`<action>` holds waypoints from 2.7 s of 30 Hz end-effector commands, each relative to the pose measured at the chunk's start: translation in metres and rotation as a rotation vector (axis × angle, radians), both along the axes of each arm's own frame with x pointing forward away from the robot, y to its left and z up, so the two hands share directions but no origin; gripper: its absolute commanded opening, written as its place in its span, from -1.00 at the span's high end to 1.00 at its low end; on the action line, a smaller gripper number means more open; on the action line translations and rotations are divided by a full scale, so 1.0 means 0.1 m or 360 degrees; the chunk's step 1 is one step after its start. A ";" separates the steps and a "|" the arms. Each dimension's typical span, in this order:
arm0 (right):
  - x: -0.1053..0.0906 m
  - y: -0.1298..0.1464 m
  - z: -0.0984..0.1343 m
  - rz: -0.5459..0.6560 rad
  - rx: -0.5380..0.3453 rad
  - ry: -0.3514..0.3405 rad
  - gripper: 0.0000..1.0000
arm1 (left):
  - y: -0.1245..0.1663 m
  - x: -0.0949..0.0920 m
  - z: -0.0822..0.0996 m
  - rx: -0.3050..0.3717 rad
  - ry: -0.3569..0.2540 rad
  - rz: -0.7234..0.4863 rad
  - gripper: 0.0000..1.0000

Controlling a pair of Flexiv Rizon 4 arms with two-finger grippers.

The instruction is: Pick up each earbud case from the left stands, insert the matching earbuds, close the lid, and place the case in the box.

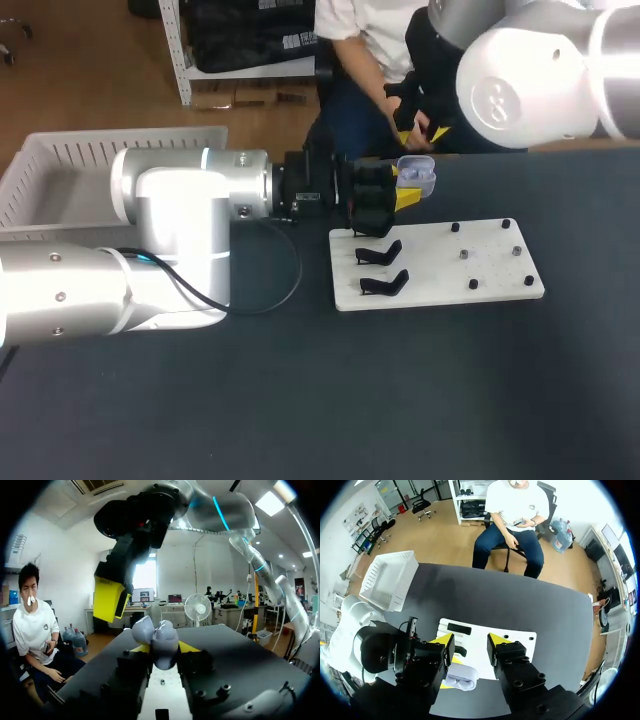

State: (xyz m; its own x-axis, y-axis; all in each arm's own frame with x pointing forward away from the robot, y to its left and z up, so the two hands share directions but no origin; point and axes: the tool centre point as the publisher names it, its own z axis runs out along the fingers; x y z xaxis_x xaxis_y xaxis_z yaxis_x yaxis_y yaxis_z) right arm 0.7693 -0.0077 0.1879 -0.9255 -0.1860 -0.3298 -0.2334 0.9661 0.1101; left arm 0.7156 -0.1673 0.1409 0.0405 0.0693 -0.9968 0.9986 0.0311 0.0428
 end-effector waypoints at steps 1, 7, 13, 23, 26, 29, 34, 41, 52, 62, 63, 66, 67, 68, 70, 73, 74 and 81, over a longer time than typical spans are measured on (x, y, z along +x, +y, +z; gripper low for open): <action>0.01 0.02 -0.09 -0.0004 -0.0018 0.0057 0.20 | 0.00 -0.02 -0.01 -0.0008 -0.0007 0.0011 1.00; -0.19 -0.06 -0.17 -0.0025 -0.0030 0.0101 0.19 | 0.00 -0.02 -0.01 -0.0008 -0.0007 0.0011 1.00; -0.36 -0.10 -0.14 -0.0049 -0.0018 0.0098 0.17 | 0.00 -0.02 -0.01 -0.0008 -0.0007 0.0011 1.00; -0.42 -0.16 -0.10 -0.0120 0.0015 0.0041 0.13 | 0.00 -0.02 -0.01 -0.0008 -0.0007 0.0011 1.00; -0.44 -0.34 0.05 -0.0239 0.0072 -0.0052 0.03 | 0.00 -0.02 -0.01 -0.0008 -0.0007 0.0011 1.00; -0.50 -0.55 0.15 -0.0311 0.0143 -0.0136 -0.06 | 0.14 0.03 0.04 -0.0028 -0.0033 0.0048 1.00; -0.70 -0.83 0.25 -0.0385 0.0222 -0.0233 -1.00 | 0.70 0.22 0.21 -0.0134 -0.0085 0.0188 1.00; -0.92 -1.02 0.18 -0.0477 0.0228 -0.0232 -1.00 | 1.57 0.49 0.46 -0.0048 -0.0242 0.0432 1.00; -1.15 -0.95 -0.09 -0.0552 0.0229 -0.0063 -1.00 | 2.85 1.03 0.36 0.0122 -0.0327 0.0729 1.00; -1.28 -0.90 -0.15 -0.0606 0.0239 -0.0007 -1.00 | 3.44 1.22 -0.25 0.0185 -0.0113 0.0919 1.00; -1.28 -0.89 -0.15 -0.0594 0.0269 -0.0006 -1.00 | 3.47 1.22 -0.32 0.0180 -0.0087 0.0931 1.00; -1.29 -0.87 -0.17 -0.0545 0.0386 -0.0021 -1.00 | 3.54 1.24 -0.50 0.0177 -0.0006 0.0975 1.00; -1.29 -0.87 -0.16 -0.0528 0.0399 -0.0025 -1.00 | 3.56 1.25 -0.53 0.0182 0.0012 0.0977 1.00; -1.30 -0.87 -0.16 -0.0516 0.0422 -0.0030 -1.00 | 3.56 1.25 -0.56 0.0186 0.0029 0.0974 1.00; -1.31 -0.87 -0.15 -0.0480 0.0453 -0.0028 -1.00 | 3.57 1.26 -0.60 0.0193 0.0055 0.0972 1.00; -1.32 -0.88 -0.16 -0.0485 0.0446 -0.0005 -1.00 | 3.55 1.24 -0.59 0.0198 0.0069 0.0980 -0.96; -1.32 -0.89 -0.16 -0.0488 0.0444 0.0000 -1.00 | 3.56 1.24 -0.59 0.0199 0.0069 0.0980 -1.00; -1.32 -0.88 -0.15 -0.0275 0.0591 0.0022 -1.00 | 3.51 1.18 -0.45 0.0204 0.0022 0.0968 -1.00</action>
